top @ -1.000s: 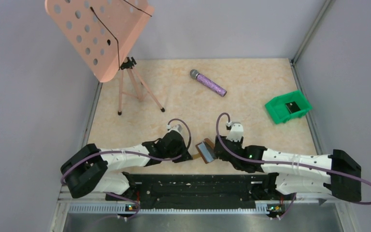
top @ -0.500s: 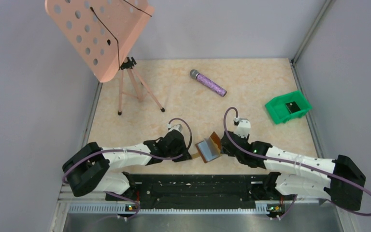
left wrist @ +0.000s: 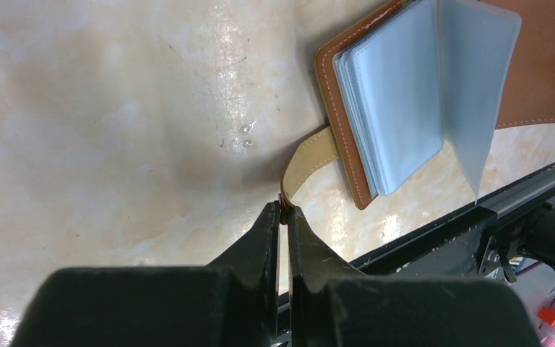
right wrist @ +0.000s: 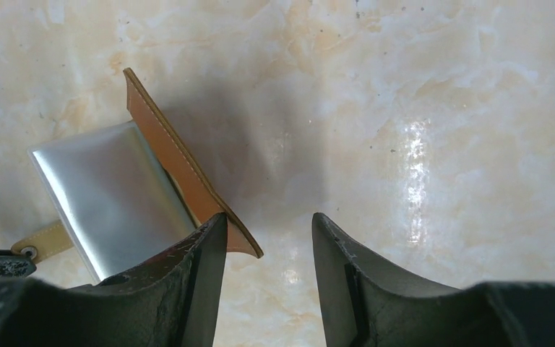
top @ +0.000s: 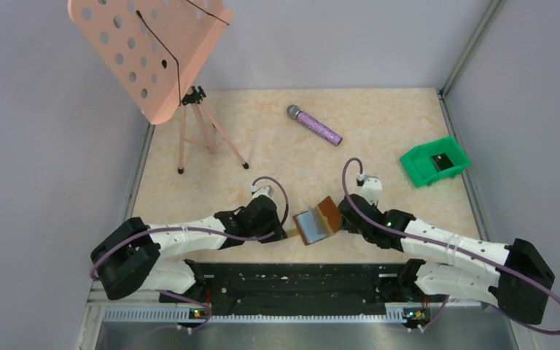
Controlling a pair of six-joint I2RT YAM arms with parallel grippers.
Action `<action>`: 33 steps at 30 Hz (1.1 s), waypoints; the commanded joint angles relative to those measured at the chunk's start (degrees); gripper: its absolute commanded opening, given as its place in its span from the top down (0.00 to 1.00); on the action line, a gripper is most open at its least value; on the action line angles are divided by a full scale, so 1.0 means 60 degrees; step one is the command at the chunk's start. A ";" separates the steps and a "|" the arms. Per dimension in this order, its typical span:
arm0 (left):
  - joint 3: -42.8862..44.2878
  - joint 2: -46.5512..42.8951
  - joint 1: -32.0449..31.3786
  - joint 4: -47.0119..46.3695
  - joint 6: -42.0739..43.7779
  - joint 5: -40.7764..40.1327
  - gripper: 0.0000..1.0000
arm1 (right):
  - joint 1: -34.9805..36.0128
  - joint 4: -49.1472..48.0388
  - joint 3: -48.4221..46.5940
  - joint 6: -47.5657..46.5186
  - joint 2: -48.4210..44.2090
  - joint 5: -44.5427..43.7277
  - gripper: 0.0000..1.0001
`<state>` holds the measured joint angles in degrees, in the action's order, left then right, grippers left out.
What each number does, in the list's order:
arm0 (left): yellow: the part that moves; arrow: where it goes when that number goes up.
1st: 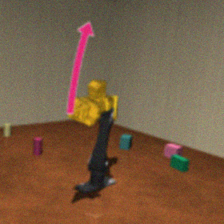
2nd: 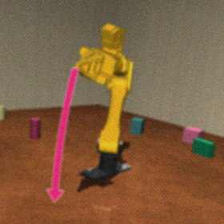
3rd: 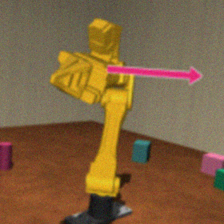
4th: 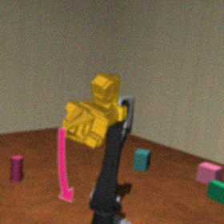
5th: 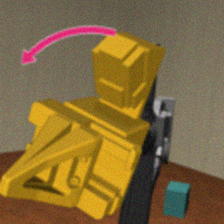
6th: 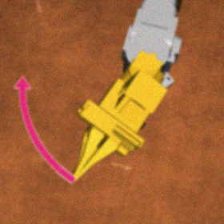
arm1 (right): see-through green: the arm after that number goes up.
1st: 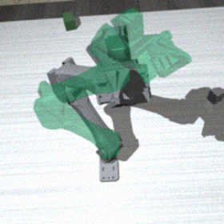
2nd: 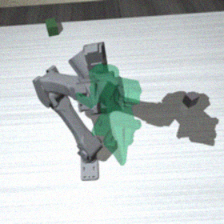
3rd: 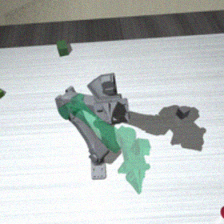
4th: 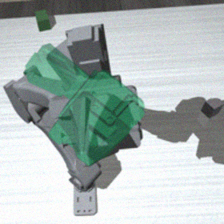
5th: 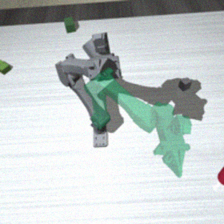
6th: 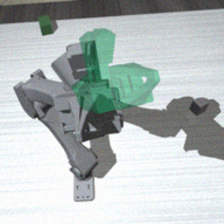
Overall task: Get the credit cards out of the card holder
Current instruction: Open the card holder at the center of the board.
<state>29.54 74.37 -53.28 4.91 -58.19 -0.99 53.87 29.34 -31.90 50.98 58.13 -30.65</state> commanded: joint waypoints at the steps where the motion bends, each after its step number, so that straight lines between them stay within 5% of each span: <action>1: 0.0256 -0.0196 0.0032 0.0019 0.0249 -0.0245 1.00 | -0.0314 -0.0924 0.0318 -0.0320 0.0035 0.0656 0.53; 21: 0.0185 -0.0438 0.0266 -0.0393 0.0470 0.0100 1.00 | -0.1170 -0.1707 0.0876 -0.0328 0.0611 0.1902 0.65; 33: 0.0304 -0.0729 0.0281 -0.0718 0.0646 0.0620 1.00 | -0.1170 -0.0472 -0.0316 -0.0629 -0.0099 0.2689 0.59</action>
<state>29.58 71.83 -51.77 3.03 -55.46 2.22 47.44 24.77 -30.46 47.79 60.05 -16.38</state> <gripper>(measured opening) 0.088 0.378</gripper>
